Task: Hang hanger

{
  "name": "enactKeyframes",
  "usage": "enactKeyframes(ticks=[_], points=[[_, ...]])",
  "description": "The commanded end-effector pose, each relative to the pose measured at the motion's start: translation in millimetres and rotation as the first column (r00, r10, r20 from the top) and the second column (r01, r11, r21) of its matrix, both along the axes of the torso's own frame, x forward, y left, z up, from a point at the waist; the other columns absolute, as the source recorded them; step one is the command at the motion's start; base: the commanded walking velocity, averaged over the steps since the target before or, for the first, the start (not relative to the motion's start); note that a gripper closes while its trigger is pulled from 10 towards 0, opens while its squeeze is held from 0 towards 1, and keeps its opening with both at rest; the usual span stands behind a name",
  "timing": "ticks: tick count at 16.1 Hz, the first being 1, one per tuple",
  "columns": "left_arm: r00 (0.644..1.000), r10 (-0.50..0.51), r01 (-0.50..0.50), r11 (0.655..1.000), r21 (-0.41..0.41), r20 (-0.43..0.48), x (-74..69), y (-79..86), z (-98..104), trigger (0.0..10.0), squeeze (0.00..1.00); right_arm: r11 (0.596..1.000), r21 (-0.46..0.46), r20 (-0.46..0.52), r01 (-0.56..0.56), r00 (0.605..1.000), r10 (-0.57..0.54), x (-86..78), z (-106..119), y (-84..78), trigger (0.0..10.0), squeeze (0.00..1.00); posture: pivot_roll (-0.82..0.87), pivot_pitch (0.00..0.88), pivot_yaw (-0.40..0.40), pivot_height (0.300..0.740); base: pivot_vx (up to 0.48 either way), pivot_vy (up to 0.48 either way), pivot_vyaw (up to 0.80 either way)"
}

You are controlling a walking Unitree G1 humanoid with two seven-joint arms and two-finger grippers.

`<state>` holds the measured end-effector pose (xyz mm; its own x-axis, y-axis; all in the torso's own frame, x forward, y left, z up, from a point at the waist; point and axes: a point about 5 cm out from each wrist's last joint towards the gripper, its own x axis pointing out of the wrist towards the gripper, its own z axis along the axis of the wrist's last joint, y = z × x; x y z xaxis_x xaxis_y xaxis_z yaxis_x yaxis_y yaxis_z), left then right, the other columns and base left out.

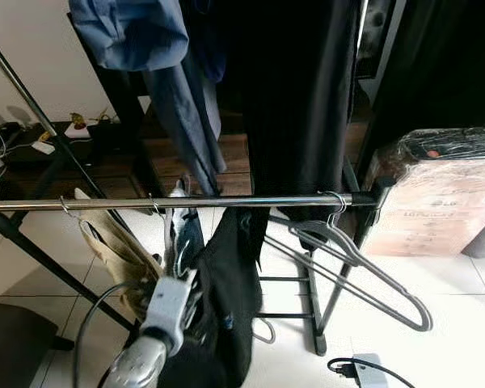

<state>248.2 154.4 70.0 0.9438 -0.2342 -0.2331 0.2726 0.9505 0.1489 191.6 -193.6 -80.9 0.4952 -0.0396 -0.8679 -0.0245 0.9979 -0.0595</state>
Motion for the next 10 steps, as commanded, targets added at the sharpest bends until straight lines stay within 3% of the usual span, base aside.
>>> enactKeyframes(ticks=[1, 10], points=[[0.999, 0.008, -0.008, 1.0, -0.005, 0.047, -1.5, 0.8, 10.2, 10.0, 0.0, 1.0, 0.001, -0.018, -0.015, 1.0, 0.015, -3.2, -2.1, 2.8, 10.0, 0.0, -0.11, 0.107, 0.069, 0.74, 0.0, 0.0, 0.0], [0.999, 0.016, -0.017, 1.0, 0.016, 0.046, 4.8, -2.5, 12.2, 10.0, 0.0, 1.0, 0.001, -0.022, -0.026, 0.999, 0.026, -3.4, -2.0, 2.2, 10.0, 0.0, -0.11, 0.113, 0.064, 0.74, 0.0, 0.0, 0.0]])
